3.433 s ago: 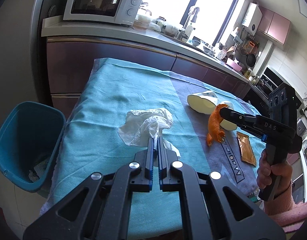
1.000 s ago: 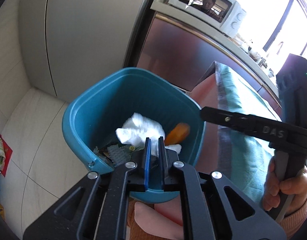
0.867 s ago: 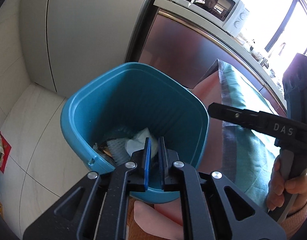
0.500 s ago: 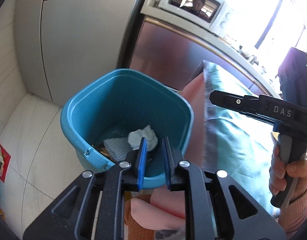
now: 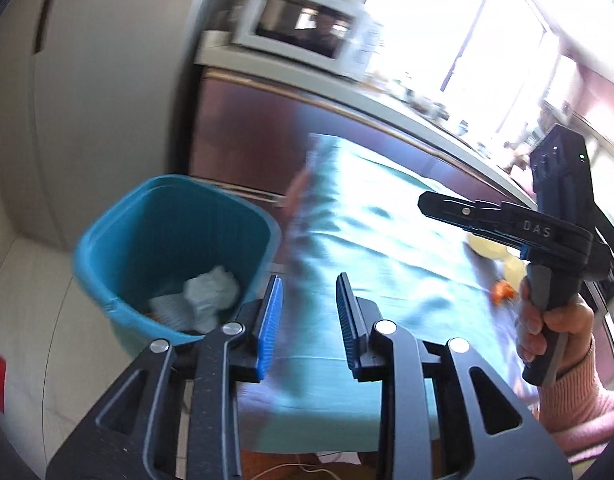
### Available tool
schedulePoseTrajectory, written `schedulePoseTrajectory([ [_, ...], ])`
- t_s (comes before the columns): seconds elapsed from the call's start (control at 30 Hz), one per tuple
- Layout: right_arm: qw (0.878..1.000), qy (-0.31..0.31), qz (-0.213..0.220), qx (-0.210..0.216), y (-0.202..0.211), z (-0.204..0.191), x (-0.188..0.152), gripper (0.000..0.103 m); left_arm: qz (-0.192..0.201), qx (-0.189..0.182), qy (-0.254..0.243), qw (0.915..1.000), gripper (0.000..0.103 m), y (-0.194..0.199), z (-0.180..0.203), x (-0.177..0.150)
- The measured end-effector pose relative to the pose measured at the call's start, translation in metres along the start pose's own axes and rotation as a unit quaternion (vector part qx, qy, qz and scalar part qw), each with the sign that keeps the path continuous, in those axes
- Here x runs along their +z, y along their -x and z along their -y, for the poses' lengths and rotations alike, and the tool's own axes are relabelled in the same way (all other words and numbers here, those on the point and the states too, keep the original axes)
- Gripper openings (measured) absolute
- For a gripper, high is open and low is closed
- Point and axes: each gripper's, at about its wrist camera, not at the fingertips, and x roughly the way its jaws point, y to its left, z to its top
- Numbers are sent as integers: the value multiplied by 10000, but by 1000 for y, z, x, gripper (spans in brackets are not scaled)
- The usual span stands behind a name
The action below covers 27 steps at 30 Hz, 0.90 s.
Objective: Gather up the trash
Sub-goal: 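Return both tools to the table, then grasp the orange peel with the left gripper while the right gripper grasps the bronze wrapper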
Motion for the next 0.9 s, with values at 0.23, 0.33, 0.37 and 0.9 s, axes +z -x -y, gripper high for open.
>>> schedulePoseTrajectory([
  [0.23,9968,-309,385,-621,63,41,-31,34,-245,-561,-705,9956,30,-22,65,-5],
  [0.33,9921,-584,590,-937,93,64,-47,34,-357,-772,-948,9919,31,-34,91,-7],
  [0.37,9904,-669,638,-1027,100,70,-52,34,-392,-831,-1017,9906,31,-38,100,-8],
  [0.9,9449,-1968,1098,-2373,209,164,-136,38,-1210,-1463,-1878,9637,34,-112,204,-22],
])
